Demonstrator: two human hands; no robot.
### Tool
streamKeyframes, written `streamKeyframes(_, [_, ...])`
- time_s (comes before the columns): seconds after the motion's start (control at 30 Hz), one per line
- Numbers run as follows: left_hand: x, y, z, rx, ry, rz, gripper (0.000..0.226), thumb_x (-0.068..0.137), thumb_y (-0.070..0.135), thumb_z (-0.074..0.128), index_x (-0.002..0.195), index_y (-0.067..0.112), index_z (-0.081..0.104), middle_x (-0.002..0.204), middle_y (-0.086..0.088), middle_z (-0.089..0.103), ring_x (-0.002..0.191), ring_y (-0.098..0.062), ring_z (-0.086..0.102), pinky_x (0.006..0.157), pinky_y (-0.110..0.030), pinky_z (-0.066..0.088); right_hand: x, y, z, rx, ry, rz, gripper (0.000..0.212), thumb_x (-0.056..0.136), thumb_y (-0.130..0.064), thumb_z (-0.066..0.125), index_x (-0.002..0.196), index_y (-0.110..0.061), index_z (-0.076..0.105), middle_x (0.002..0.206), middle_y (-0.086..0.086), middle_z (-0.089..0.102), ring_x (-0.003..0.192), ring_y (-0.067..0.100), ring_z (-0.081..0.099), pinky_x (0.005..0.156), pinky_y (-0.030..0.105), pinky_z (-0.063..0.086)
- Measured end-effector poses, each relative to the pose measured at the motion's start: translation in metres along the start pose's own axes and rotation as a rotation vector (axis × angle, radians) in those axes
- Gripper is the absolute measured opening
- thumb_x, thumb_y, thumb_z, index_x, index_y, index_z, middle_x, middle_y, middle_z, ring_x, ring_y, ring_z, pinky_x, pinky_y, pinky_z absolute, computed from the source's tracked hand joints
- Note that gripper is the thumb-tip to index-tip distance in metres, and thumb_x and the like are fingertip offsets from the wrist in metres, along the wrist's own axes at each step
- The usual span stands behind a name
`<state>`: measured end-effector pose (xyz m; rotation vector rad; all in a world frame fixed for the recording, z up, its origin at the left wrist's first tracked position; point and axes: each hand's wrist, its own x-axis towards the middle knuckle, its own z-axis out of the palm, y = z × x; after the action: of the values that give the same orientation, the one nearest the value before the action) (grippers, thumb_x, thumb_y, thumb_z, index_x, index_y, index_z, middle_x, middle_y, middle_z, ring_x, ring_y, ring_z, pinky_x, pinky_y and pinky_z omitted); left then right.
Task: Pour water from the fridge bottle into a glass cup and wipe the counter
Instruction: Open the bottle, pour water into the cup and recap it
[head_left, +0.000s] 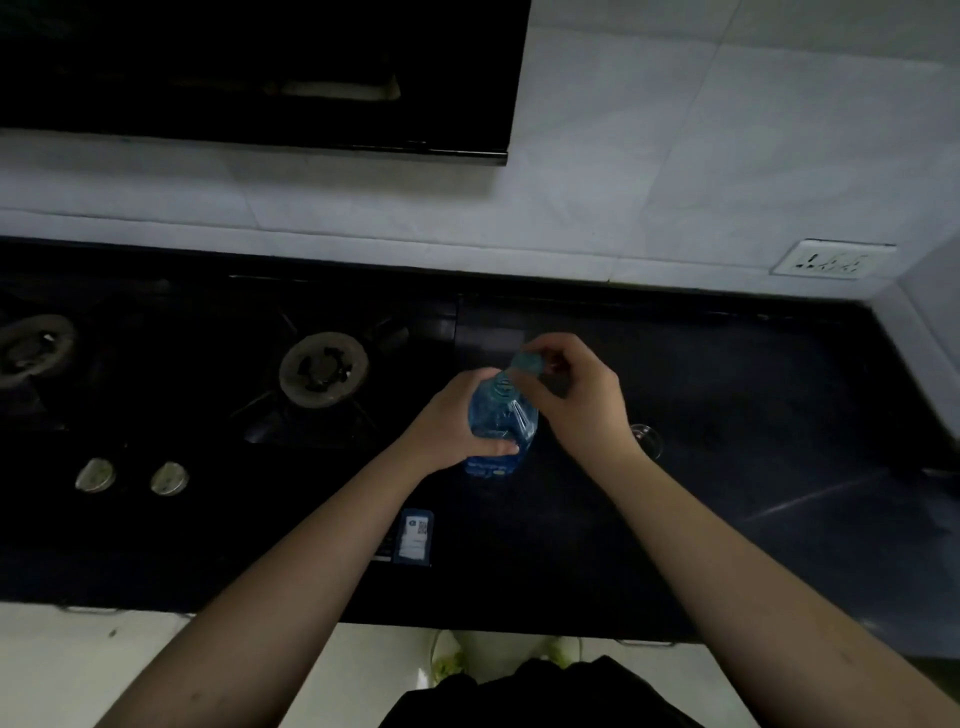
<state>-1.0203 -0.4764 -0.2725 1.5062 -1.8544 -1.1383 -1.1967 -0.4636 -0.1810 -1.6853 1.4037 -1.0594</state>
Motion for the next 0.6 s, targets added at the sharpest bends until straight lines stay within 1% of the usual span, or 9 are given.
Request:
streamKeyframes(0.03, [0.0, -0.001, 0.001, 0.007, 0.014, -0.004, 0.094, 0.062, 0.043, 0.091, 0.139, 0.026, 0.041, 0.135, 0.009, 0.048, 0.118, -0.003, 0.05, 0.099, -0.019, 0.042, 0.002, 0.001, 0.004, -0.028, -0.036, -0.013, 0.028, 0.082, -0.016, 0.076, 0.106, -0.023, 0.063, 0.095, -0.01, 0.067, 0.085, -0.005, 0.061, 0.074, 0.009, 0.047])
streamKeyframes(0.1, [-0.001, -0.003, 0.003, 0.015, 0.025, -0.013, 0.098, 0.057, 0.052, 0.089, 0.14, 0.028, 0.041, 0.134, 0.01, 0.05, 0.118, -0.006, 0.052, 0.103, -0.032, 0.045, 0.006, 0.003, 0.008, -0.094, -0.152, -0.023, 0.035, 0.087, -0.017, 0.071, 0.119, -0.025, 0.06, 0.106, -0.007, 0.066, 0.094, -0.001, 0.061, 0.081, 0.014, 0.049])
streamKeyframes(0.17, [0.0, -0.005, 0.003, 0.018, 0.011, -0.018, 0.102, 0.055, 0.055, 0.088, 0.141, 0.029, 0.04, 0.133, 0.011, 0.051, 0.118, -0.006, 0.053, 0.104, -0.036, 0.046, 0.008, 0.006, 0.011, -0.211, -0.276, -0.055, 0.043, 0.092, -0.019, 0.065, 0.133, -0.025, 0.054, 0.119, -0.003, 0.063, 0.107, 0.008, 0.058, 0.09, 0.021, 0.047])
streamKeyframes(0.23, [0.0, -0.004, 0.001, 0.026, -0.006, -0.018, 0.1, 0.058, 0.051, 0.089, 0.141, 0.026, 0.039, 0.132, 0.01, 0.05, 0.117, -0.006, 0.052, 0.104, -0.035, 0.045, 0.009, 0.007, 0.011, -0.313, -0.319, -0.113, 0.038, 0.094, -0.018, 0.061, 0.132, -0.02, 0.057, 0.125, -0.001, 0.06, 0.114, 0.015, 0.055, 0.097, 0.024, 0.043])
streamKeyframes(0.33, [0.0, -0.003, -0.002, 0.051, -0.012, -0.003, 0.094, 0.063, 0.042, 0.09, 0.14, 0.023, 0.04, 0.13, 0.008, 0.05, 0.115, -0.008, 0.052, 0.102, -0.031, 0.044, 0.013, 0.003, 0.008, -0.439, -0.356, -0.156, 0.032, 0.095, -0.016, 0.059, 0.126, -0.017, 0.062, 0.124, 0.0, 0.061, 0.115, 0.017, 0.051, 0.093, 0.015, 0.032])
streamKeyframes(0.37, [0.0, -0.004, -0.003, 0.054, -0.021, -0.004, 0.093, 0.063, 0.041, 0.09, 0.14, 0.022, 0.04, 0.13, 0.008, 0.05, 0.116, -0.008, 0.052, 0.101, -0.031, 0.044, 0.016, 0.002, 0.007, -0.48, -0.378, -0.162, 0.031, 0.094, -0.017, 0.059, 0.125, -0.017, 0.062, 0.124, 0.001, 0.061, 0.116, 0.018, 0.051, 0.094, 0.018, 0.033])
streamKeyframes(0.47, [0.001, -0.003, -0.008, 0.071, -0.054, -0.005, 0.095, 0.066, 0.037, 0.09, 0.143, 0.02, 0.036, 0.13, 0.01, 0.045, 0.118, -0.009, 0.049, 0.099, -0.027, 0.041, 0.025, -0.007, 0.003, -0.592, -0.443, -0.188, 0.032, 0.091, -0.022, 0.064, 0.123, -0.018, 0.064, 0.125, 0.004, 0.059, 0.118, 0.023, 0.049, 0.101, 0.035, 0.039])
streamKeyframes(0.5, [0.001, -0.004, -0.009, 0.081, -0.065, -0.008, 0.096, 0.066, 0.036, 0.09, 0.144, 0.02, 0.035, 0.13, 0.011, 0.044, 0.118, -0.009, 0.049, 0.097, -0.026, 0.04, 0.028, -0.011, 0.002, -0.633, -0.465, -0.191, 0.034, 0.089, -0.024, 0.066, 0.122, -0.019, 0.064, 0.125, 0.005, 0.058, 0.118, 0.024, 0.049, 0.102, 0.037, 0.038])
streamKeyframes(0.6, [0.003, -0.004, -0.014, 0.091, -0.102, 0.002, 0.093, 0.067, 0.035, 0.09, 0.142, 0.022, 0.037, 0.13, 0.01, 0.046, 0.117, -0.01, 0.051, 0.096, -0.027, 0.042, 0.035, -0.025, -0.002, -0.78, -0.569, -0.212, 0.036, 0.089, -0.026, 0.066, 0.125, -0.021, 0.063, 0.128, 0.003, 0.056, 0.118, 0.023, 0.049, 0.101, 0.034, 0.037])
